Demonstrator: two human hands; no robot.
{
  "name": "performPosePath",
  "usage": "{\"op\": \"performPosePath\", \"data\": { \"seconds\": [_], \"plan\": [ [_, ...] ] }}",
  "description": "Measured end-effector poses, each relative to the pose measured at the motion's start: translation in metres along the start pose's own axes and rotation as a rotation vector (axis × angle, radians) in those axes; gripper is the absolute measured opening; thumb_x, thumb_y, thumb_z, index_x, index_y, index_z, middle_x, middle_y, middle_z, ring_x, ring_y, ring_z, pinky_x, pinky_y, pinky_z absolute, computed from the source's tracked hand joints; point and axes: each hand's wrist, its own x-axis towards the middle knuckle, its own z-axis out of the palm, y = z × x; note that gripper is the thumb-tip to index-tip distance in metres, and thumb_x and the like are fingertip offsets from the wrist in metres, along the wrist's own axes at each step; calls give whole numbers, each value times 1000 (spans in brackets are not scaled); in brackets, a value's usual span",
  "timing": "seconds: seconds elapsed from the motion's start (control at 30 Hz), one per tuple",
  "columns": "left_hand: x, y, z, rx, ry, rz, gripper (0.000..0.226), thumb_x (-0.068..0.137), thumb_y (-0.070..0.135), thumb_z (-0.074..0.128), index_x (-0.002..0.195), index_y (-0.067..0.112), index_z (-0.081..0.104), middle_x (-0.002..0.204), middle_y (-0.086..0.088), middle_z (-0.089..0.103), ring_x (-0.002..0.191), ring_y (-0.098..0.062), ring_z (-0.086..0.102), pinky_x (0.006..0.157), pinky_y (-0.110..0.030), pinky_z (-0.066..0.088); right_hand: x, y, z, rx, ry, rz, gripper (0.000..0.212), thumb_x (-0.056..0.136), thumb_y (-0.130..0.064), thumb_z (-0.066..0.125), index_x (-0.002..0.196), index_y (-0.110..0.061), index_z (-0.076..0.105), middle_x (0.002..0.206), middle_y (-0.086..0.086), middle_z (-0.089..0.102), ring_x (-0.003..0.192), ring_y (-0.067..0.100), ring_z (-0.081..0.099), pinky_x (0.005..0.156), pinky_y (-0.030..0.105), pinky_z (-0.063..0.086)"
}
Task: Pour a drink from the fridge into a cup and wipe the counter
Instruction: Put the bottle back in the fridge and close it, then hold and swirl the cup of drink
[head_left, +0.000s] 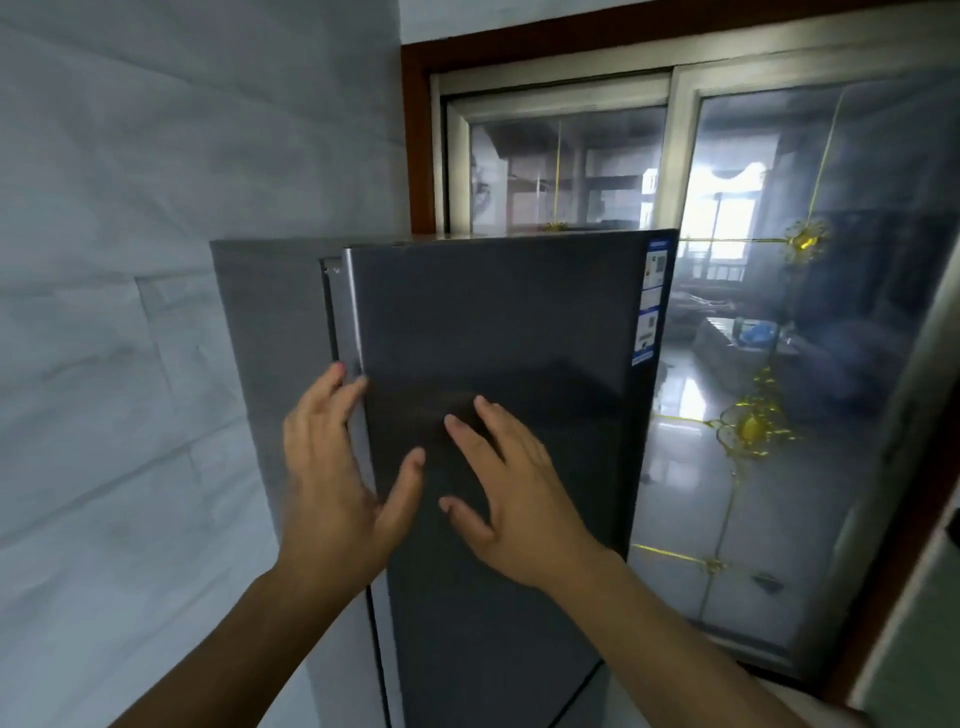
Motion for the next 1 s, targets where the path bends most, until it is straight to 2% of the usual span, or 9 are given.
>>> {"op": "performPosePath", "data": {
  "seconds": [0.07,0.17,0.27,0.4,0.5,0.67,0.77,0.83,1.0],
  "plan": [
    [-23,16,4,-63,-22,98,60,83,39,62,131,5,49,133,-17,51,127,-13,36,111,-11,23,-32,0,-5,0,-14,140,62,93,-50,53,145,-18,41,157,14,29,150,28,12,120,48,19],
    [-54,27,28,-135,-340,228,41,87,42,57,114,11,62,112,-6,62,108,-14,50,96,-24,40,-91,8,-13,-167,-166,312,55,87,-50,54,129,-14,55,139,16,47,139,36,32,114,49,29],
    [-86,45,64,-71,-734,271,40,86,52,50,109,22,63,105,2,63,97,-19,59,81,-36,49,-152,7,-43,-292,-381,524,46,86,-48,57,120,-17,57,119,12,54,118,34,47,97,41,38],
    [-128,100,98,32,-1042,324,32,90,48,58,112,25,58,109,2,59,106,-25,57,86,-39,41,-234,1,-91,-372,-561,812,40,91,-45,55,116,-13,56,119,15,57,112,35,52,89,40,42],
    [-160,159,111,165,-1223,434,41,89,53,54,121,27,49,122,1,55,119,-25,50,94,-40,36,-295,-3,-126,-405,-601,1005,42,93,-46,53,120,-13,54,120,15,57,111,34,54,88,39,41],
    [-219,270,121,101,-1353,582,43,90,55,53,121,26,48,126,0,54,120,-25,47,98,-40,36,-402,-25,-192,-410,-547,1267,39,93,-43,54,119,-14,53,119,12,58,109,32,55,82,37,38],
    [-257,348,118,16,-1376,673,42,91,55,53,121,25,47,122,1,56,119,-23,49,92,-38,38,-472,-42,-236,-412,-502,1418,38,92,-43,55,116,-15,54,117,10,58,106,32,56,81,38,37],
    [-284,398,113,-42,-1399,711,41,92,53,54,120,25,47,121,0,56,117,-23,49,87,-37,36,-518,-54,-266,-408,-475,1500,38,92,-43,55,116,-15,54,117,11,58,107,32,55,83,39,38],
    [-362,544,92,-213,-1456,828,40,92,51,57,119,23,49,118,-1,56,113,-23,49,88,-37,42,-651,-91,-350,-460,-420,1677,42,91,-44,55,121,-14,53,121,12,58,113,33,53,94,43,39]
  ]
}}
